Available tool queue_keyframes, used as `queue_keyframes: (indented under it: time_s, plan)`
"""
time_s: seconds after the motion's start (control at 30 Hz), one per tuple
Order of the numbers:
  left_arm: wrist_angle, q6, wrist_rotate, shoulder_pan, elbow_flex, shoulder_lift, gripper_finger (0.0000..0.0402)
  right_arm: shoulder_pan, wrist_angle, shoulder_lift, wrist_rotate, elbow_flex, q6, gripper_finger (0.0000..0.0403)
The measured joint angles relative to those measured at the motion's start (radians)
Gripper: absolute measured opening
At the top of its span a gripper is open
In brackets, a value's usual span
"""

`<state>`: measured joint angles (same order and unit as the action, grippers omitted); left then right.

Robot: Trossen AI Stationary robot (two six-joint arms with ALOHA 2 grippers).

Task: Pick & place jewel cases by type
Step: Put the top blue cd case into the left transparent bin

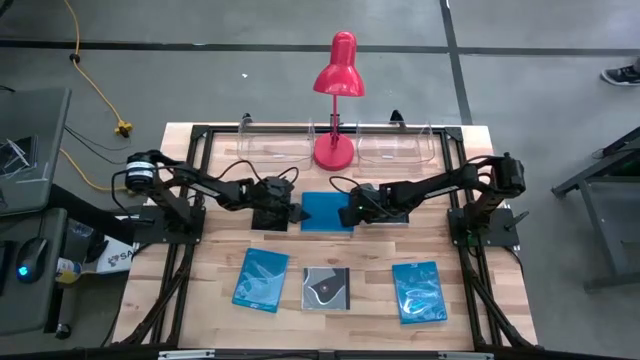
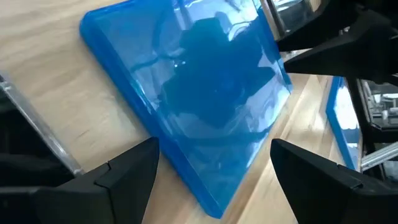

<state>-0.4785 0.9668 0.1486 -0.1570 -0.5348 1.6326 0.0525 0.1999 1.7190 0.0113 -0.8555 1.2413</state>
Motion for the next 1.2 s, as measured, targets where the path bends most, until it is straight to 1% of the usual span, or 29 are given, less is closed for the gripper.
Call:
queue_keyframes:
  time_s: [0.2,0.43,0.7,0.9,1.2]
  plan:
    - [0.003,-0.004,0.026,0.0,-0.052,0.045,0.0305,0.0,-0.012,0.001,-0.005,0.0,-0.001,0.0203]
    - [0.076,-0.022,0.03,0.0,-0.098,0.066,0.0305,0.0,-0.019,0.001,-0.008,0.001,-0.008,0.0203]
    - [0.116,-0.039,0.025,0.0,-0.102,0.065,0.0305,0.0,-0.01,0.002,-0.008,0.0,-0.011,0.0203]
    - [0.128,-0.039,-0.004,0.0,-0.102,0.066,0.0305,0.0,-0.007,0.002,-0.003,-0.001,-0.011,0.0203]
    - [0.142,-0.045,-0.012,0.0,-0.099,0.065,0.0305,-0.001,-0.086,0.004,-0.003,0.006,-0.026,0.0203]
